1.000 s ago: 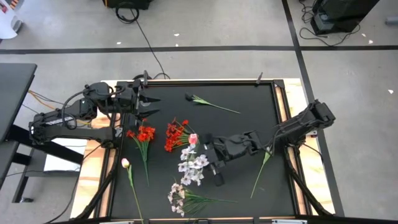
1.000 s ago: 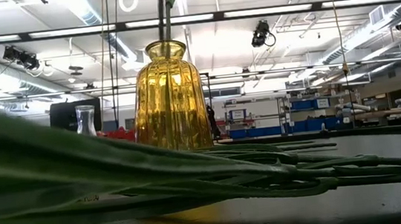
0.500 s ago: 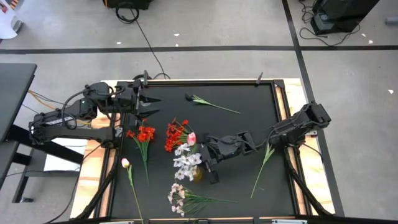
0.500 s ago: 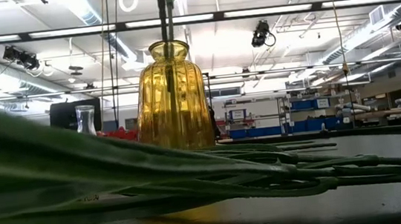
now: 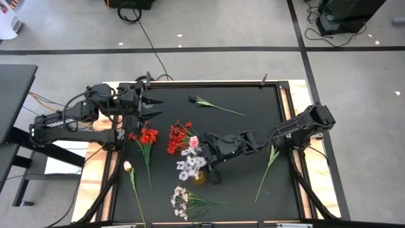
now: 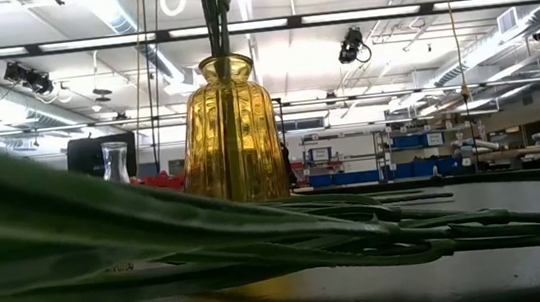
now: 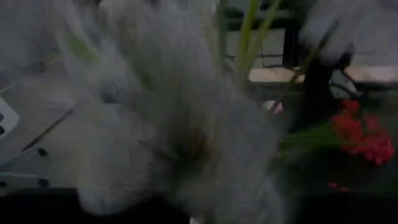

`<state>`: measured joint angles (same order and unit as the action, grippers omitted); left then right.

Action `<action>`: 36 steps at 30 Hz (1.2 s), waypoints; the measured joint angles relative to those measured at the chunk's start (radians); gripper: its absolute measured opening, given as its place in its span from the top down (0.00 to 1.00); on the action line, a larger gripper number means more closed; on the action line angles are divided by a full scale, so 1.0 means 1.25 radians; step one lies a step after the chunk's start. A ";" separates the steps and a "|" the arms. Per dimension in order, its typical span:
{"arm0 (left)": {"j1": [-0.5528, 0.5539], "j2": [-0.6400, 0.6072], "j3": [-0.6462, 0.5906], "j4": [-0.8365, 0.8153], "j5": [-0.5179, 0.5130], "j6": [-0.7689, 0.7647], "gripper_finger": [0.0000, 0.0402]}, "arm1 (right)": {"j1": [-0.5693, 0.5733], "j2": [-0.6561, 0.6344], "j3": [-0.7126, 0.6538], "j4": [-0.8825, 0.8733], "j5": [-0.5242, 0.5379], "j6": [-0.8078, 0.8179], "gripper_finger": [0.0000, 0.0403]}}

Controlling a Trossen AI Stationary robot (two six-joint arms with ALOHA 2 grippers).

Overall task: Sort flowers into vase by color
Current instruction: Put the top white flowers into the yellow vase, then put the white flower into the yellow vase

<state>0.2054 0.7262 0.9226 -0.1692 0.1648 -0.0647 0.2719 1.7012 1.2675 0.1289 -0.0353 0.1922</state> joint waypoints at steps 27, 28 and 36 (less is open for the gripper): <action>0.000 0.000 0.000 0.000 0.000 0.000 0.51 | -0.011 -0.002 0.345 -0.637 -0.108 0.073 0.37; 0.000 0.000 0.000 0.000 0.000 0.000 0.51 | -0.014 -0.002 0.362 -0.653 -0.107 0.098 0.37; 0.000 0.000 0.000 0.000 0.000 0.000 0.51 | -0.020 -0.017 0.417 -0.842 -0.022 0.183 0.37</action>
<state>0.2054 0.7261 0.9226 -0.1694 0.1647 -0.0647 0.2474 1.6804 1.7885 -0.9232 -0.0631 0.4212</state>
